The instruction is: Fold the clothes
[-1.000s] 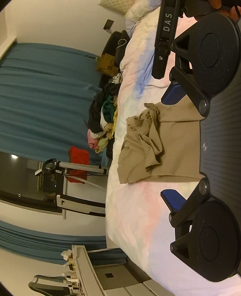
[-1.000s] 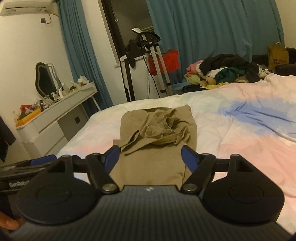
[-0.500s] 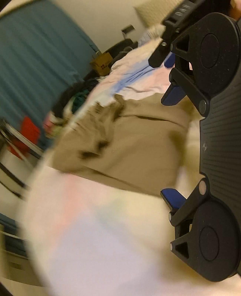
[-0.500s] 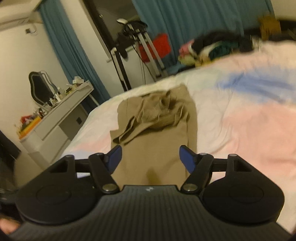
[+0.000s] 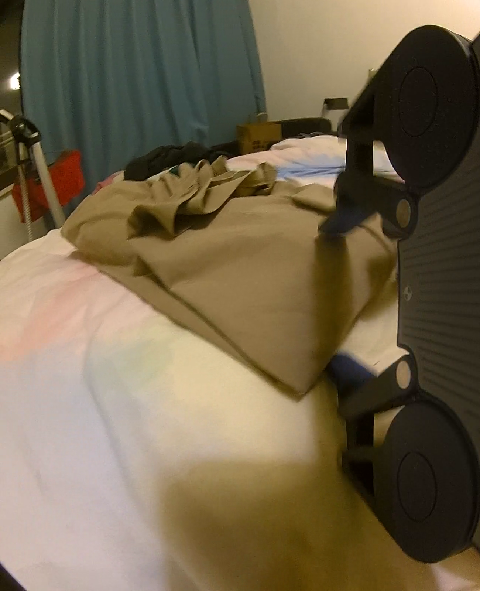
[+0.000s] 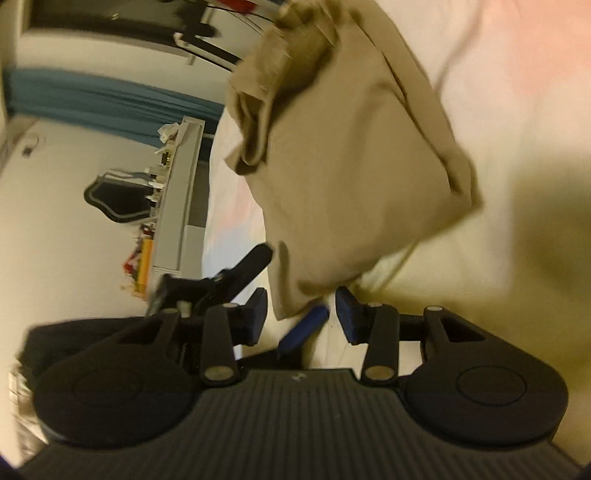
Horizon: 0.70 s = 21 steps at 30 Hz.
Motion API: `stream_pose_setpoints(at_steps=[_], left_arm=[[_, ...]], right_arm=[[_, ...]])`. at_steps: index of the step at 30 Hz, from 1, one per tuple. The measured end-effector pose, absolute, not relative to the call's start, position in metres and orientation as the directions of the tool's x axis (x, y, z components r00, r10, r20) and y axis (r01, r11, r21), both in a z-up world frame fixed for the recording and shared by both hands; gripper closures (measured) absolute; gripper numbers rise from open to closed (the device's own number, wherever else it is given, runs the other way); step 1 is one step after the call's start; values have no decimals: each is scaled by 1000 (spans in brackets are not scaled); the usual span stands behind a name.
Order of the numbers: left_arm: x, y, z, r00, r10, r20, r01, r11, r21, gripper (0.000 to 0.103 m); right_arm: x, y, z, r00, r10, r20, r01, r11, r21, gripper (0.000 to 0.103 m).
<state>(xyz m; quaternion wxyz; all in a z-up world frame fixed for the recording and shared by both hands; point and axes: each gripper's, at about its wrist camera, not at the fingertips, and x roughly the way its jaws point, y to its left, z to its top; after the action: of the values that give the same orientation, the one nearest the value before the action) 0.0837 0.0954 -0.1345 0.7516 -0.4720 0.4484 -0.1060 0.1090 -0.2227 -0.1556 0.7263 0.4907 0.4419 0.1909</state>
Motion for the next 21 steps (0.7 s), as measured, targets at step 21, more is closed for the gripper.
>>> stream_pose_setpoints(at_steps=[21], left_arm=[[70, 111, -112, 705, -598, -381, -129, 420, -898, 96]], right_arm=[[119, -245, -164, 682, 632, -368, 227, 295, 928, 80]])
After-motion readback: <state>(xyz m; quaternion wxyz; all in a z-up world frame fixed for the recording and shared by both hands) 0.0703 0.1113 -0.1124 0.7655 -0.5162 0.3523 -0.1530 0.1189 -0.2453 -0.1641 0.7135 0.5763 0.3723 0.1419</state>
